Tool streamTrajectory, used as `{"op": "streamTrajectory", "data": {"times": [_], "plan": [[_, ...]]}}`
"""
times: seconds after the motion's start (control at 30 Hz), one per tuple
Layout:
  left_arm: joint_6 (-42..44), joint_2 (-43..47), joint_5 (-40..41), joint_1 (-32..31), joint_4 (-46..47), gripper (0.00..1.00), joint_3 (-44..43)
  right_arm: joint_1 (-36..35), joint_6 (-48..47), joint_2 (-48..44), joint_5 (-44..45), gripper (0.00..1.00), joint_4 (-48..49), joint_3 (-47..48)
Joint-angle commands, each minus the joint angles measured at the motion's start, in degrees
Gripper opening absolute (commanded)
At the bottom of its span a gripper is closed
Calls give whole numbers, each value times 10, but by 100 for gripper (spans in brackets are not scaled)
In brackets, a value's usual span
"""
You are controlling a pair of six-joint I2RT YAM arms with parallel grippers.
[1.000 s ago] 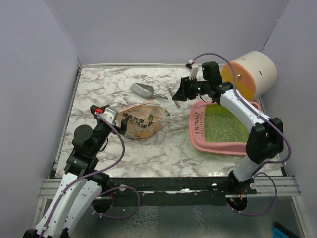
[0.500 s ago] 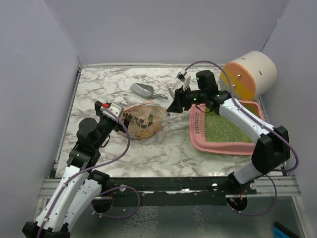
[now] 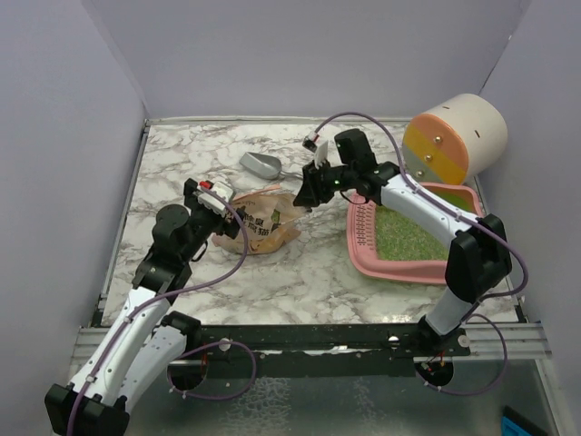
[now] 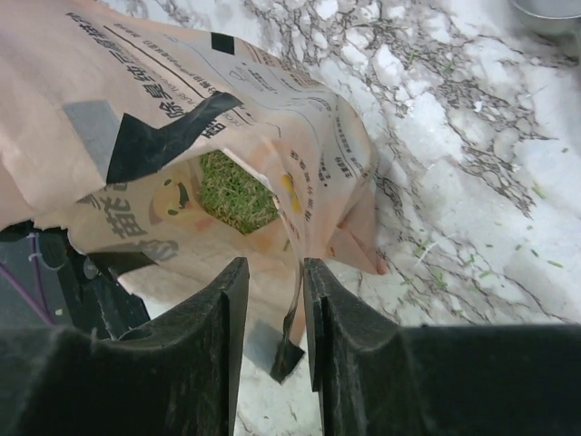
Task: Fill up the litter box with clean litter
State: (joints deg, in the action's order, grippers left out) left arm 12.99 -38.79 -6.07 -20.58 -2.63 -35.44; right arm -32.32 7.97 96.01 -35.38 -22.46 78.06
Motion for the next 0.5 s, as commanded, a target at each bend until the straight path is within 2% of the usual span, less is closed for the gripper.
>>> {"op": "streamTrajectory", "data": {"times": [0.0, 0.17, 0.2, 0.23, 0.27, 0.3, 0.33, 0.4, 0.47], "plan": [[4, -13, -27, 4, 27, 94, -2, -34, -27, 30, 53, 30, -22, 26], [-1, -18, -31, 4, 39, 93, 6, -47, -36, 53, 87, 33, -29, 31], [-2, -19, -32, 3, 42, 93, 8, -49, -37, 59, 94, 32, -32, 33], [-2, -20, -33, 3, 43, 90, 10, -52, -39, 64, 103, 22, -34, 35], [-2, -23, -36, 4, 41, 82, 10, -55, -38, 67, 119, 6, -37, 38], [-1, -25, -39, 3, 39, 68, 8, -57, -33, 65, 138, 2, -37, 37], [0, -26, -42, 4, 36, 48, 6, -60, -30, 61, 157, 1, -34, 33], [0, -26, -37, 4, 28, 3, -3, -61, -23, 40, 195, 1, -27, 23], [7, -21, -33, 3, -8, 0, -27, -61, -23, 11, 229, 1, -39, 21]]}}
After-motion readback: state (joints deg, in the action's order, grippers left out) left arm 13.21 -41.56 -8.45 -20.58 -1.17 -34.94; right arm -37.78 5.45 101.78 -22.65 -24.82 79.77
